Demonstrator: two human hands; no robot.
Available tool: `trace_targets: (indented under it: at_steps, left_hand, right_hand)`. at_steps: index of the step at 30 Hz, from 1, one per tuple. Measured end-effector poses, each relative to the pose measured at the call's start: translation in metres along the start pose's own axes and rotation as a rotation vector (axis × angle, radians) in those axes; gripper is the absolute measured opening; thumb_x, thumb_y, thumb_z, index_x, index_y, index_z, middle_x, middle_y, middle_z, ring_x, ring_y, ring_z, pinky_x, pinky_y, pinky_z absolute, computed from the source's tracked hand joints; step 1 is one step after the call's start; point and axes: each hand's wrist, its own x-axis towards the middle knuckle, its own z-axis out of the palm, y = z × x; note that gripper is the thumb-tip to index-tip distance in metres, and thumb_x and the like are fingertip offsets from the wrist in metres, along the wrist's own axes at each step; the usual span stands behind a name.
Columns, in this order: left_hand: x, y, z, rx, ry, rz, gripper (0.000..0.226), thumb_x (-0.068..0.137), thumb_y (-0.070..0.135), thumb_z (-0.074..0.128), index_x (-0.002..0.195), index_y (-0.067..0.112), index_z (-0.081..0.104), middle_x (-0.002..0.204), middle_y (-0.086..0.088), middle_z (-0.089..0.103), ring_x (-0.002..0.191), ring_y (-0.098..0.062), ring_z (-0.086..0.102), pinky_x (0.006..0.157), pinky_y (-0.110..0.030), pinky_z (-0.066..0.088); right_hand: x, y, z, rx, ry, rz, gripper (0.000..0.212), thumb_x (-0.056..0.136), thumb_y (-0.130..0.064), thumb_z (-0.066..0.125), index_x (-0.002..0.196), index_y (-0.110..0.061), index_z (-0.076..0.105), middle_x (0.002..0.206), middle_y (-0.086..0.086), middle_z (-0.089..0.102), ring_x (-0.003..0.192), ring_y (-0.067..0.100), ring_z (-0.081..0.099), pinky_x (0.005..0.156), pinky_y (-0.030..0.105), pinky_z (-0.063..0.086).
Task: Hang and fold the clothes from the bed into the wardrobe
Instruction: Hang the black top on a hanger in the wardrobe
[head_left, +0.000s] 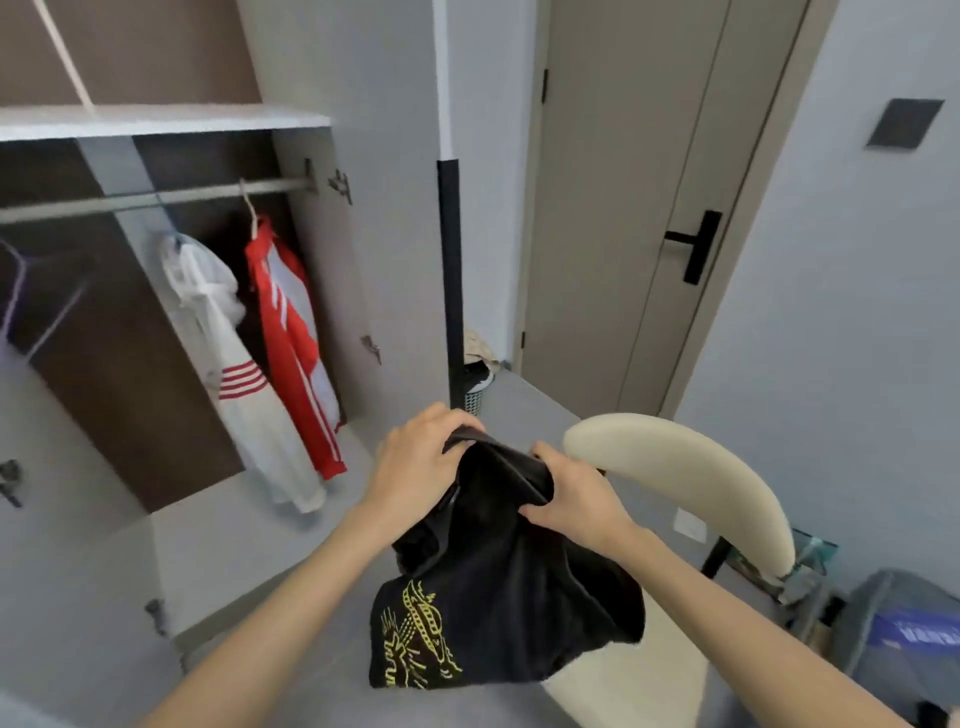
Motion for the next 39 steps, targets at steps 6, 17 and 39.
trace_targets:
  at_steps: [6,17,39]
  left_hand:
    - [-0.021,-0.046,-0.045,0.014,0.145,-0.186,0.020,0.091,0.020,0.059,0.097,0.038,0.066,0.097,0.015,0.060,0.094,-0.010,0.059,0.082,-0.029,0.047]
    - [-0.053,-0.091,-0.090,0.344,0.164,-0.475,0.030,0.100,0.040,0.044,0.124,0.036,0.060,0.120,0.010,0.062,0.102,-0.021,0.062,0.082,-0.034,0.049]
    - [-0.083,-0.133,-0.049,-0.308,-0.269,-0.768,0.028,0.098,0.027,0.052,0.072,0.024,0.064,0.065,0.015,0.060,0.068,-0.008,0.055,0.067,-0.021,0.044]
  right_hand:
    - [0.045,-0.033,0.035,0.073,-0.089,-0.019,0.017,0.074,-0.019,0.063,0.082,-0.031,0.054,0.074,-0.006,0.062,0.072,0.019,0.060,0.062,0.036,0.050]
    - [0.114,-0.071,0.002,-0.113,-0.178,-0.303,0.011,0.089,-0.024,0.054,0.100,-0.025,0.055,0.077,-0.010,0.054,0.073,0.016,0.052,0.062,0.030,0.038]
    - [0.164,-0.066,0.046,0.087,-0.358,-0.159,0.010,0.084,-0.026,0.062,0.094,-0.030,0.064,0.090,-0.005,0.063,0.090,0.019,0.061,0.081,0.035,0.052]
